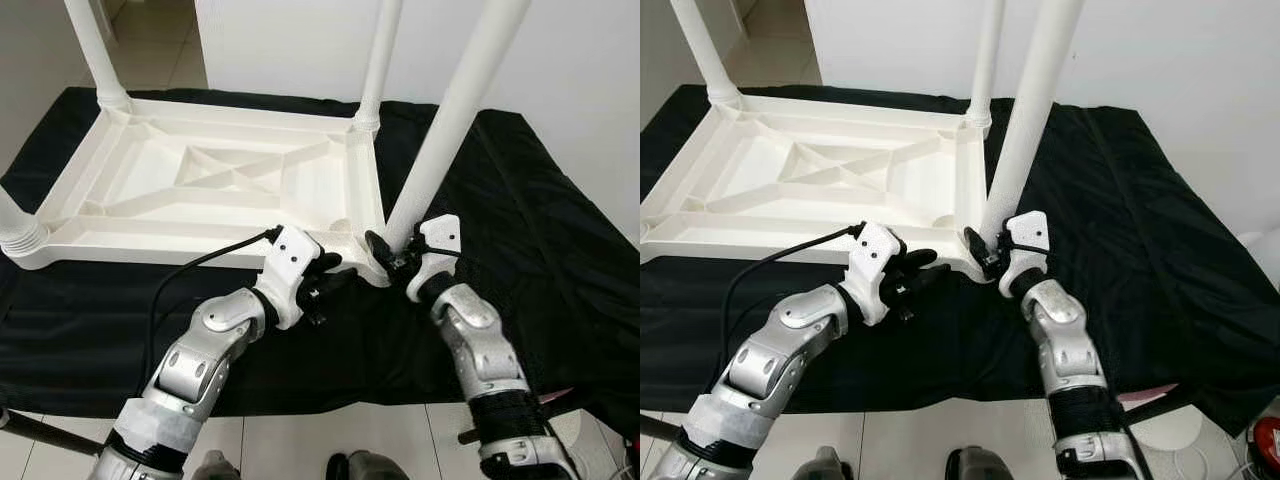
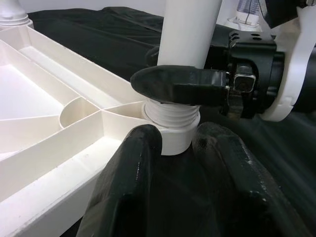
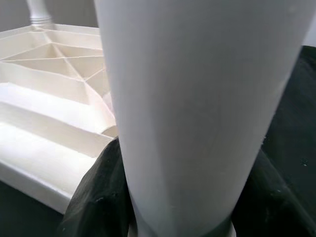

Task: Building children table

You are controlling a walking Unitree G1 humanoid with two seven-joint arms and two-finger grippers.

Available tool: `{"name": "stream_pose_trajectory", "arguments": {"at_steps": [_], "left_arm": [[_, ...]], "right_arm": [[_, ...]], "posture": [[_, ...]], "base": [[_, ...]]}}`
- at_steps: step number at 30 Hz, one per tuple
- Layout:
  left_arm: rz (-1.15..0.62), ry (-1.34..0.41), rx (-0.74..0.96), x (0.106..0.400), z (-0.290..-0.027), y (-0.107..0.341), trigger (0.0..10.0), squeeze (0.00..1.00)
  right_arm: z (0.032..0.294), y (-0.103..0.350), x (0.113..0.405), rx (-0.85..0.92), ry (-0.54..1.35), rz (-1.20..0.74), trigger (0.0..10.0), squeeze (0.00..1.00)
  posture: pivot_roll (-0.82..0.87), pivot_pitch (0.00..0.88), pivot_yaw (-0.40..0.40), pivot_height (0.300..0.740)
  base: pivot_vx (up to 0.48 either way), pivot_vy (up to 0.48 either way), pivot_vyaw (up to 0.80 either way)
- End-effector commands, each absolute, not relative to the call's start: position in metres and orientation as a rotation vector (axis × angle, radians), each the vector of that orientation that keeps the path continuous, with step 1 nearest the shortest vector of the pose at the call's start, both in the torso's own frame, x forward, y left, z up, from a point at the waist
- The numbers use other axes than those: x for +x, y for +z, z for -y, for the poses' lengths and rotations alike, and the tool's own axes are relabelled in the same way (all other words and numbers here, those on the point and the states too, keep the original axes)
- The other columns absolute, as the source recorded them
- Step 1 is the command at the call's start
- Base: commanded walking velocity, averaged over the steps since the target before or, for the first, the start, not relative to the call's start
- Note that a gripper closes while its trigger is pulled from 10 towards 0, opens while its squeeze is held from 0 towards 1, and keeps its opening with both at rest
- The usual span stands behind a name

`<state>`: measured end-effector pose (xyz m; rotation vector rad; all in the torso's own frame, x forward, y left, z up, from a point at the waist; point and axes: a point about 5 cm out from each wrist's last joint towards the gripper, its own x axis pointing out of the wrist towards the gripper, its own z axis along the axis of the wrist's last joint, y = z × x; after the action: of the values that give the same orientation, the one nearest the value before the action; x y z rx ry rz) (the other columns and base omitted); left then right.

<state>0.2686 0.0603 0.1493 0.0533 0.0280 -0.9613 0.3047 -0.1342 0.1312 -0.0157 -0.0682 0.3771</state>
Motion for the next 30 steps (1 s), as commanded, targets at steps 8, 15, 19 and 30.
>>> {"name": "stream_pose_trajectory", "arguments": {"at_steps": [8,15,19,30], "left_arm": [[-0.011,-0.923,0.074,0.28,-0.062,0.147,10.0,0.0],[0.009,-0.809,0.031,0.298,-0.065,0.148,10.0,0.0],[0.018,-0.792,0.029,0.301,-0.064,0.149,10.0,0.0],[0.033,-0.797,0.049,0.304,-0.064,0.148,10.0,0.0]], "right_arm": [[0.129,0.11,0.293,0.037,0.165,-0.014,10.0,0.0],[0.115,0.108,0.29,0.072,0.058,-0.006,10.0,0.0],[0.116,0.111,0.29,0.076,0.072,0.018,10.0,1.0],[0.122,0.112,0.288,0.047,0.187,0.041,10.0,1.0]], "posture": [[0.01,0.019,-0.027,0.74],[-0.01,0.0,-0.009,0.74],[-0.02,0.0,-0.007,0.74],[-0.02,0.0,-0.006,0.74]], "base": [[0.0,0.0,0.0],[0.0,0.0,0.0],[0.0,0.0,0.0],[0.0,0.0,0.0]]}}
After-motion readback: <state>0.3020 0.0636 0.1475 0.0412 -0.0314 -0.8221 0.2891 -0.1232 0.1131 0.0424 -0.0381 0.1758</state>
